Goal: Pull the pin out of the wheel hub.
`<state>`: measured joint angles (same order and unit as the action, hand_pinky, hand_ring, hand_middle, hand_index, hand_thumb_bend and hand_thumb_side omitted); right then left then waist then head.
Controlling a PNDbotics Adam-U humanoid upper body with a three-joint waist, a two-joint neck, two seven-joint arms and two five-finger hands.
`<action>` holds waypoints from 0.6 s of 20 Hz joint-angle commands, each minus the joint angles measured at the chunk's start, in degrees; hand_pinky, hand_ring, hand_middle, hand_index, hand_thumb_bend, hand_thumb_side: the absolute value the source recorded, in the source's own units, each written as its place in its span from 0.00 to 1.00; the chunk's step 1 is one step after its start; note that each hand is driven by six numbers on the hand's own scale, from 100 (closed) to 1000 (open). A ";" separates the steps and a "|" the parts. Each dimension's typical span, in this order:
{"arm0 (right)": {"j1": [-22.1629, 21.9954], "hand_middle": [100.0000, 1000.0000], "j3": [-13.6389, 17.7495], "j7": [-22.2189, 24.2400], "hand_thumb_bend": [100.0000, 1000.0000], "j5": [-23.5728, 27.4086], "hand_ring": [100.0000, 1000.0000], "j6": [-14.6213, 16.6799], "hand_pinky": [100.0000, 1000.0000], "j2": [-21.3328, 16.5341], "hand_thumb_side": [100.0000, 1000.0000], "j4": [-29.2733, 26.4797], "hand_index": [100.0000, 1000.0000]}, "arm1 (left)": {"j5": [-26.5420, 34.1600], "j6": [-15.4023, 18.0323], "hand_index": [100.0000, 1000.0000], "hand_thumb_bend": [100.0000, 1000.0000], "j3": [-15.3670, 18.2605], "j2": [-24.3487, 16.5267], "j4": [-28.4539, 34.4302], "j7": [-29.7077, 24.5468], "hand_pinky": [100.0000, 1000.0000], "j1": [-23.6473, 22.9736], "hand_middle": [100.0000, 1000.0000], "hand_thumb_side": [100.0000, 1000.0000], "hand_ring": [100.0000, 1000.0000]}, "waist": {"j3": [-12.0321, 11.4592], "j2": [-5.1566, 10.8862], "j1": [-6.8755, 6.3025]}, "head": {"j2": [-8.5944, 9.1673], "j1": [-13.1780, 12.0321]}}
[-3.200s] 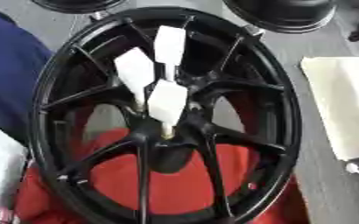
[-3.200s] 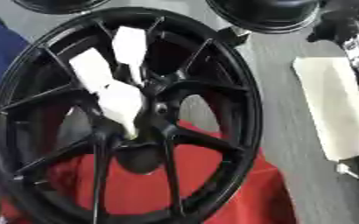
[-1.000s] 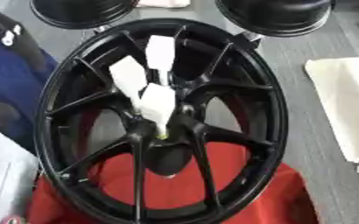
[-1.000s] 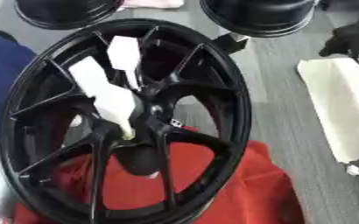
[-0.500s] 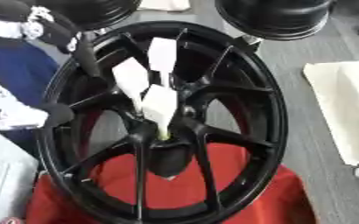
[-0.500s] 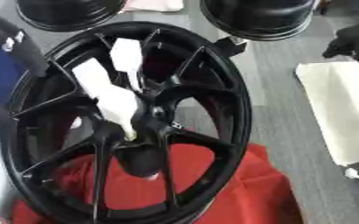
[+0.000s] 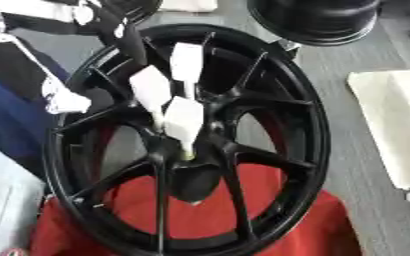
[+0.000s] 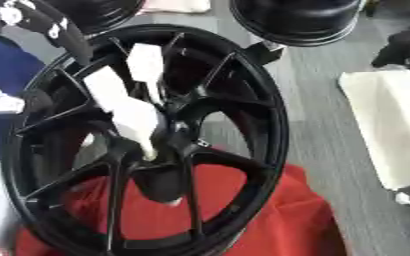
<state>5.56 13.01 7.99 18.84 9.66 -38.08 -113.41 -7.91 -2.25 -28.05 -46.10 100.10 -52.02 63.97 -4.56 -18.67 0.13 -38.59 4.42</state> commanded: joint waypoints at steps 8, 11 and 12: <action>0.95 0.55 0.24 0.78 0.00 0.50 0.59 -0.20 0.76 -0.55 0.58 -1.18 0.68 | 0.10 1.16 0.87 0.18 0.31 1.53 -5.18 0.05 0.85 2.63 0.83 0.09 0.87 | 0.72 -0.11 -0.24 | 1.57 -1.49; 0.95 0.55 0.24 0.80 0.00 0.50 0.59 -0.22 0.76 -0.53 0.58 -1.18 0.68 | -0.01 1.49 0.87 0.18 0.33 1.66 -5.61 0.05 0.85 2.71 0.83 0.09 0.87 | 0.73 -0.13 -0.24 | 1.59 -1.51; 0.96 0.55 0.25 0.81 0.00 0.50 0.59 -0.22 0.76 -0.53 0.58 -1.18 0.68 | -0.04 1.55 0.87 0.18 0.34 1.69 -5.69 0.05 0.85 2.72 0.83 0.09 0.87 | 0.74 -0.15 -0.24 | 1.61 -1.53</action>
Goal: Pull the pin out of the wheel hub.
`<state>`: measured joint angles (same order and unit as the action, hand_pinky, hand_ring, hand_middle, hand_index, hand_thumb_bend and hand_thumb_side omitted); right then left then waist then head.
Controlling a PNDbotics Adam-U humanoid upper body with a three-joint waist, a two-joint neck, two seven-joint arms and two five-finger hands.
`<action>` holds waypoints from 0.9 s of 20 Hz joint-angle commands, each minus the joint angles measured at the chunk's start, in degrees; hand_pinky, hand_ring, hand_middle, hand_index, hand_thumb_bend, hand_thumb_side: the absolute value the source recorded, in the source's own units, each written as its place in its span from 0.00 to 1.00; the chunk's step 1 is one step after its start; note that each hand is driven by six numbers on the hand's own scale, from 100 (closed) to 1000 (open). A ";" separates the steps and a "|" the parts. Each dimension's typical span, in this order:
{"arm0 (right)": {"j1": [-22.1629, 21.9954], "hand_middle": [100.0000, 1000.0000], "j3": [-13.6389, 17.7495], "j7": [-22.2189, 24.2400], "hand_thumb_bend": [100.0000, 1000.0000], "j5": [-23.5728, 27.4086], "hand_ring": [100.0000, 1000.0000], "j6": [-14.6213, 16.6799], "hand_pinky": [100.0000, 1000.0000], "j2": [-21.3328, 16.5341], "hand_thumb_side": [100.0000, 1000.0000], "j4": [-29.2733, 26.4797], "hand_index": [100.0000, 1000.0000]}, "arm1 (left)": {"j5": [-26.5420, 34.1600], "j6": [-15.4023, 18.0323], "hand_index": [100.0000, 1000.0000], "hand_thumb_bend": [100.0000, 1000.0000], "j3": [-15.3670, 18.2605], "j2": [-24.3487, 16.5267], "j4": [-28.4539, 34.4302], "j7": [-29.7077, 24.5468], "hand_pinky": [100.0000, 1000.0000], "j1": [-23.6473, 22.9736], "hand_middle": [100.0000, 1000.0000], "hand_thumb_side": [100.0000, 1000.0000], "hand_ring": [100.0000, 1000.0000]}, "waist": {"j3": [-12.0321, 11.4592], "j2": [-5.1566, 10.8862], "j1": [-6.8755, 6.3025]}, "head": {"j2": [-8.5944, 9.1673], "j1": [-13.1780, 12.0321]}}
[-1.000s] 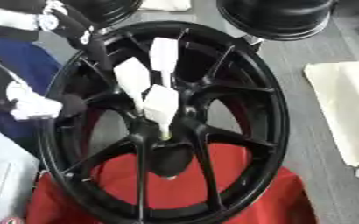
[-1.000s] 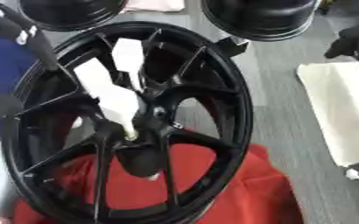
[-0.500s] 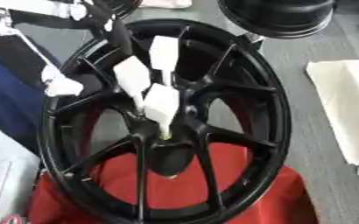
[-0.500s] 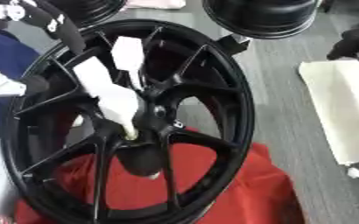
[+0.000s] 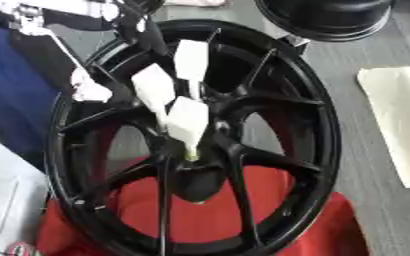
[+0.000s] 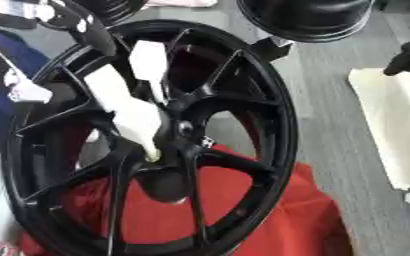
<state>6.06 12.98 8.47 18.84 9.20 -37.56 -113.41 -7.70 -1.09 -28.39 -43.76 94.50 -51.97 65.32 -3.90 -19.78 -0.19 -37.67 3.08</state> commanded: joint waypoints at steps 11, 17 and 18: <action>1.03 0.55 0.46 0.28 0.00 0.66 0.59 -0.26 0.76 -0.08 0.59 -1.18 0.67 | -1.75 0.69 0.85 0.13 -1.14 0.99 -3.39 0.01 0.85 1.80 0.83 0.05 0.88 | 1.03 -1.03 -0.43 | 1.28 -1.57; 1.09 0.55 0.43 0.49 0.00 0.71 0.59 -0.52 0.76 0.18 0.60 -1.18 0.67 | -1.57 0.47 0.85 0.14 -1.68 1.54 -4.47 0.01 0.85 2.17 0.84 0.04 0.88 | 1.19 -1.34 -0.65 | 2.13 -1.29; 1.12 0.55 0.43 0.52 0.00 0.73 0.59 -0.56 0.76 0.24 0.60 -1.18 0.67 | -1.78 0.44 0.85 0.14 -1.75 1.62 -4.65 0.01 0.85 2.22 0.84 0.04 0.88 | 1.19 -1.38 -0.68 | 2.38 -1.22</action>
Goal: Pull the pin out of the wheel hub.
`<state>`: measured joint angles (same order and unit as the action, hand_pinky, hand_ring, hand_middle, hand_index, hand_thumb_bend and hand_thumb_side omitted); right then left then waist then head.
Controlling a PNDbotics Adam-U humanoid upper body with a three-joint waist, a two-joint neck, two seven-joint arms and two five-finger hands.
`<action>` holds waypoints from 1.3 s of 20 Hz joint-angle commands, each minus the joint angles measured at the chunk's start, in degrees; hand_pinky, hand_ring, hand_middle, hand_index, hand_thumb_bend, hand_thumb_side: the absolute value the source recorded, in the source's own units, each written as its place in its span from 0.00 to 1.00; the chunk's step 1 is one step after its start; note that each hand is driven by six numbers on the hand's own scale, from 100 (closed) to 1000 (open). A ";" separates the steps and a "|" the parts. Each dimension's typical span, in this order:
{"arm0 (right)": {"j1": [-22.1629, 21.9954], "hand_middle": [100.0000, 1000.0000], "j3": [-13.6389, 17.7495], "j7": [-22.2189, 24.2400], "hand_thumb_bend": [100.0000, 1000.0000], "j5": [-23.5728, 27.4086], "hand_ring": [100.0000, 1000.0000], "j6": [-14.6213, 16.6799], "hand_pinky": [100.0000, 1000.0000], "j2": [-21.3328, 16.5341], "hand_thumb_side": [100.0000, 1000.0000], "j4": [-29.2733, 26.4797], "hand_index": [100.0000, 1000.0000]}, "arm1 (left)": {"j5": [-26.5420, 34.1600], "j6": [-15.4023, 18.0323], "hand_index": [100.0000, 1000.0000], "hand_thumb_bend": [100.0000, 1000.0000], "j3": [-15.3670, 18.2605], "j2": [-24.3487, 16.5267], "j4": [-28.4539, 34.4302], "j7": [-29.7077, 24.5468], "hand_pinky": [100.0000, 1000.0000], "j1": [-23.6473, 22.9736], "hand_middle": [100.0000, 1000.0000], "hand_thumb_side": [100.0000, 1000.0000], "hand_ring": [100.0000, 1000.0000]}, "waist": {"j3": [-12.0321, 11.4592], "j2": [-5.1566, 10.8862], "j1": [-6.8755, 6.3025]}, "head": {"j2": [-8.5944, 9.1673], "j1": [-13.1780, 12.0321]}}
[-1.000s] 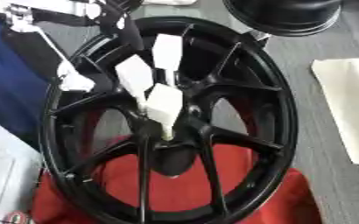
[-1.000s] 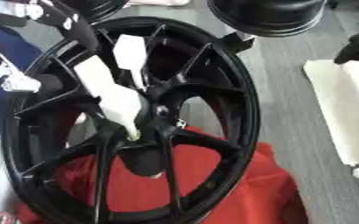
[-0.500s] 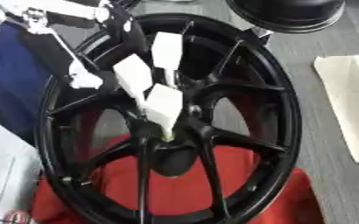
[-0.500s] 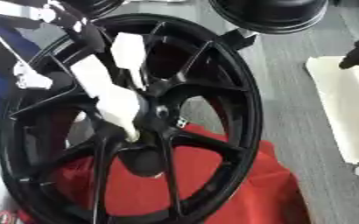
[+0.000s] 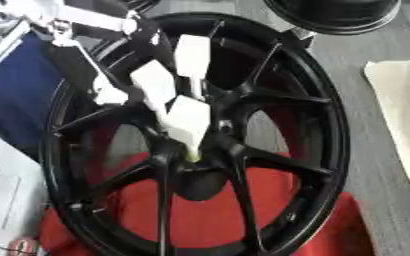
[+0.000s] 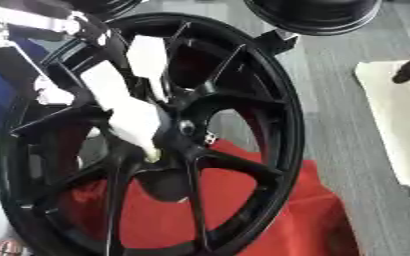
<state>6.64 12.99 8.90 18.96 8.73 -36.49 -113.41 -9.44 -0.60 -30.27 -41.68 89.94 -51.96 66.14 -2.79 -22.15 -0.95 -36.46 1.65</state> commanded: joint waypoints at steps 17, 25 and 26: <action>0.51 0.55 0.48 0.21 0.00 0.77 0.59 -1.01 0.77 0.19 0.60 -1.18 0.67 | 2.94 0.41 0.71 0.00 -1.48 0.24 0.02 -0.01 0.80 1.80 0.65 0.00 0.80 | 0.31 0.46 -0.14 | 3.68 0.40; 0.47 0.55 0.50 -0.05 0.00 0.99 0.59 -1.40 0.77 0.40 0.61 -1.18 0.68 | 2.40 0.31 0.42 0.00 -1.26 0.00 0.66 -0.01 0.70 1.73 0.38 0.00 0.61 | 0.23 0.38 -0.05 | 3.56 0.33; 0.46 0.55 0.49 -0.04 0.00 1.00 0.59 -1.41 0.77 0.41 0.61 -1.18 0.68 | 2.47 0.45 0.40 0.00 -0.97 0.02 0.78 -0.01 0.69 1.77 0.36 0.00 0.60 | 0.23 0.38 -0.01 | 3.56 0.33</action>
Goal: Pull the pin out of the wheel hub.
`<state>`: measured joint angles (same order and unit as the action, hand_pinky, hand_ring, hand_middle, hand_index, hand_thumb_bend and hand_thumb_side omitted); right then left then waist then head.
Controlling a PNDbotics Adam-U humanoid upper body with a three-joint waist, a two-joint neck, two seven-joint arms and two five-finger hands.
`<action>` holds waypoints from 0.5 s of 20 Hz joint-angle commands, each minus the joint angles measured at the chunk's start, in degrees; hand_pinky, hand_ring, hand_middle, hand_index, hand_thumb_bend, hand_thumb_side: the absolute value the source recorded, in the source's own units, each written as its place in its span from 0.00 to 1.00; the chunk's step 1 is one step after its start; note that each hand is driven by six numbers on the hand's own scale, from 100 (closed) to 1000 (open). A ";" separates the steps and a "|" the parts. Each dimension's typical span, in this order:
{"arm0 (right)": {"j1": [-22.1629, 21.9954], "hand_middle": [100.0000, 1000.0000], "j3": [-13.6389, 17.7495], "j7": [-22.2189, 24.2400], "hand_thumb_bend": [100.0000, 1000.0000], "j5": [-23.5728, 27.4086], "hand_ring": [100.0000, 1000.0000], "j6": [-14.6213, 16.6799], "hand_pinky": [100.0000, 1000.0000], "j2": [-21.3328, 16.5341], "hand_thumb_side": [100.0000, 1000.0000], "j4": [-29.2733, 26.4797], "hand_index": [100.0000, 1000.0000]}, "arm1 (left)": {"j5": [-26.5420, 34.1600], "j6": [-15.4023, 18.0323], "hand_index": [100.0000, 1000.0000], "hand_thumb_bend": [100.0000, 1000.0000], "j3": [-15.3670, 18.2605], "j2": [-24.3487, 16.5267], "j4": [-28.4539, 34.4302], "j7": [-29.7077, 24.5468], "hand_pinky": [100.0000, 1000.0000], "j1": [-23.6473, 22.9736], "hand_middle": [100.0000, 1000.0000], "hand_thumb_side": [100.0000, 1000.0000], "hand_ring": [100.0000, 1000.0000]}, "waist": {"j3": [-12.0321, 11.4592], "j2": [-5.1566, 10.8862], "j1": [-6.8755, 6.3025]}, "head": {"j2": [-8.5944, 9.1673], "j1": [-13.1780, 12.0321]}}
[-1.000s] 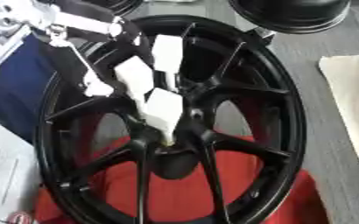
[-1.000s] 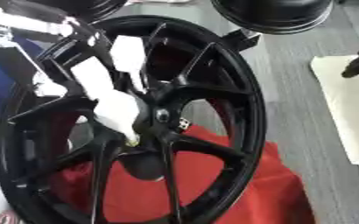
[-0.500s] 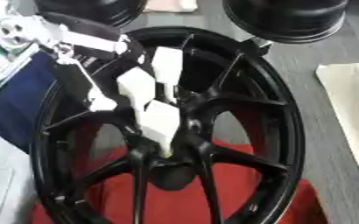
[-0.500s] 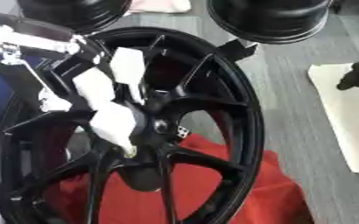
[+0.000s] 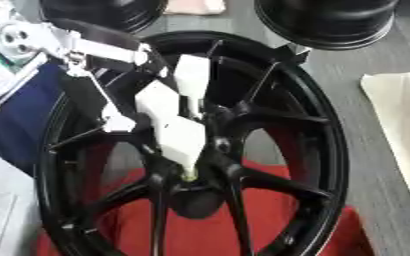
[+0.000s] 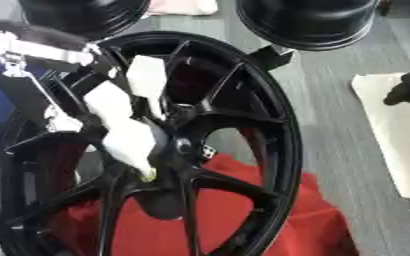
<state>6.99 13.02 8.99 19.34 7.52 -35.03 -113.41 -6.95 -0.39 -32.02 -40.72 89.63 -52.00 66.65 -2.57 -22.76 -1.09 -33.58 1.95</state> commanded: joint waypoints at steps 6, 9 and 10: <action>-0.08 0.55 0.53 -0.06 0.00 0.61 0.59 -0.22 0.77 -0.82 0.61 -1.18 0.68 | 2.25 -0.03 0.27 0.00 4.39 -0.94 2.13 0.04 0.61 1.72 0.25 0.05 0.52 | -0.14 1.15 0.36 | 0.65 -0.01; -0.18 0.55 0.60 -0.07 0.00 0.66 0.59 -0.26 0.77 -0.67 0.61 -1.18 0.68 | 4.04 -0.88 0.22 0.00 6.82 -1.01 2.68 0.04 0.59 2.14 0.22 0.06 0.50 | -0.30 1.29 0.41 | 0.59 0.08; -0.19 0.55 0.62 -0.07 0.00 0.68 0.59 -0.28 0.77 -0.62 0.61 -1.18 0.68 | 4.55 -1.10 0.22 0.00 7.55 -1.09 2.98 0.06 0.59 2.27 0.21 0.06 0.49 | -0.33 1.33 0.43 | 0.58 0.08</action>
<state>6.58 13.03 8.98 19.77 7.43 -34.93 -113.41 -3.24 -1.09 -26.43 -40.71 91.60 -52.00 67.59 -2.85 -22.83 -0.88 -33.58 1.94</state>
